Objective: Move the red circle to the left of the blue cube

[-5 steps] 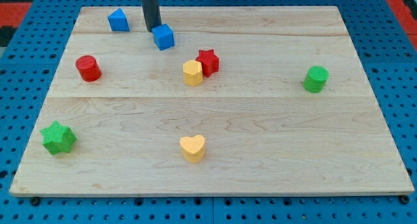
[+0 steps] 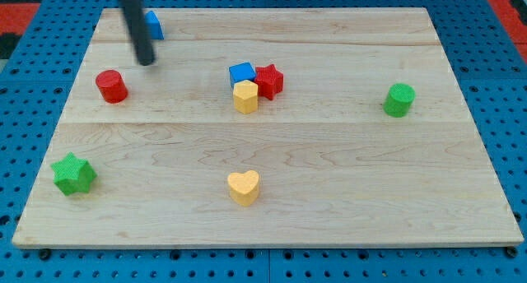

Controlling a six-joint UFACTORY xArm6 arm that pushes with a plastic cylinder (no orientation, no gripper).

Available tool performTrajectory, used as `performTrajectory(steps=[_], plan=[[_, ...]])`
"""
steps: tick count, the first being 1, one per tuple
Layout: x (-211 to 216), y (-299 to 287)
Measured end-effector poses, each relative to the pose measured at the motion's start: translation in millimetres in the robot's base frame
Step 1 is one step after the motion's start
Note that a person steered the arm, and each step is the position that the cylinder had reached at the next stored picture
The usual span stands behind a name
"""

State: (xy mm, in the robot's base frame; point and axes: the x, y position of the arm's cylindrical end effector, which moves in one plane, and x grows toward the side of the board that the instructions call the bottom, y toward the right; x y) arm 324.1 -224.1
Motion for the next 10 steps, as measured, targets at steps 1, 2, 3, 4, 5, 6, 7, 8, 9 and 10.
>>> performTrajectory(steps=[1,2,3,4,5,6,7,8,9,10], plan=[[21,-54],[61,-36],[62,39],[60,98],[60,123],[60,88],[48,73],[17,-30],[-34,-64],[-91,-66]])
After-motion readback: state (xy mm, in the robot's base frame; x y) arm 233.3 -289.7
